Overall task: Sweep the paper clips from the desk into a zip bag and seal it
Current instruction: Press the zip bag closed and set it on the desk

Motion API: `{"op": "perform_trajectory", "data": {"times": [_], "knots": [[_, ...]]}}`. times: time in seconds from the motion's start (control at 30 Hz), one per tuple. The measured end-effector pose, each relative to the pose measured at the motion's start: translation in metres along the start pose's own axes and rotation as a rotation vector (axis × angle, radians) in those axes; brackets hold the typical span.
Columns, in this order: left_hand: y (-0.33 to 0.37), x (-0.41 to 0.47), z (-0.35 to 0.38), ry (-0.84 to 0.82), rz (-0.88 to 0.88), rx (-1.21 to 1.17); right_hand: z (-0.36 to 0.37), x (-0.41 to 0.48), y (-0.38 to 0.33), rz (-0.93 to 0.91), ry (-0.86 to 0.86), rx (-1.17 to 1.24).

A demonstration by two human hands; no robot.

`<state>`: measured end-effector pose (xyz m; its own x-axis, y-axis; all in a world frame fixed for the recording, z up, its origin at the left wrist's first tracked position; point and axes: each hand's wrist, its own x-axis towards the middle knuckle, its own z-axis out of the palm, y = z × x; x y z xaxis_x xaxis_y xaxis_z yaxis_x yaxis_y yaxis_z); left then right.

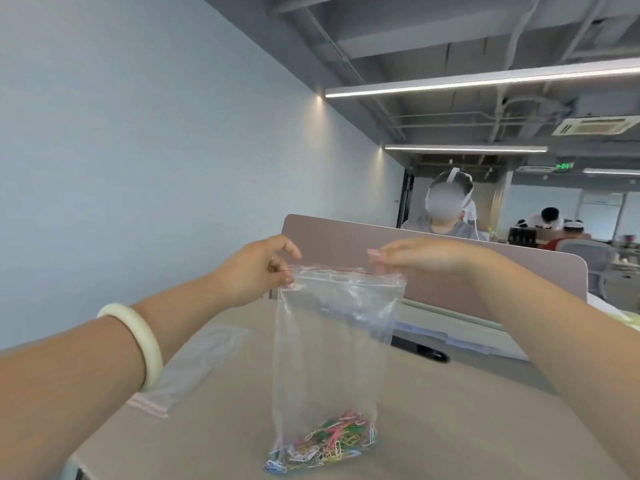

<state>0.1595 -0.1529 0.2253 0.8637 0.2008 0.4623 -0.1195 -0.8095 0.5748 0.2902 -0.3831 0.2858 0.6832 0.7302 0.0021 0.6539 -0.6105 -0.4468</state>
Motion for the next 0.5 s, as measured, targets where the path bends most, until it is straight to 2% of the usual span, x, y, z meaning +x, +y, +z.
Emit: {"op": "perform_trajectory", "data": {"times": [0.1,0.17,0.27,0.37,0.5], "knots": [[0.004,-0.010,-0.001,0.002,0.031,-0.020,0.023,0.004,-0.038,-0.223,-0.001,-0.142],[0.008,-0.017,-0.003,0.003,0.042,-0.017,0.041,0.018,-0.055,-0.284,-0.004,-0.222],[0.009,-0.026,-0.007,0.021,0.044,-0.006,0.056,0.031,-0.066,-0.371,0.078,-0.196],[0.005,-0.030,-0.009,0.075,-0.005,-0.034,0.060,0.031,-0.066,-0.396,0.125,-0.109],[0.001,-0.029,-0.008,0.079,-0.093,-0.132,0.059,0.023,-0.067,-0.388,0.090,-0.109]]}}
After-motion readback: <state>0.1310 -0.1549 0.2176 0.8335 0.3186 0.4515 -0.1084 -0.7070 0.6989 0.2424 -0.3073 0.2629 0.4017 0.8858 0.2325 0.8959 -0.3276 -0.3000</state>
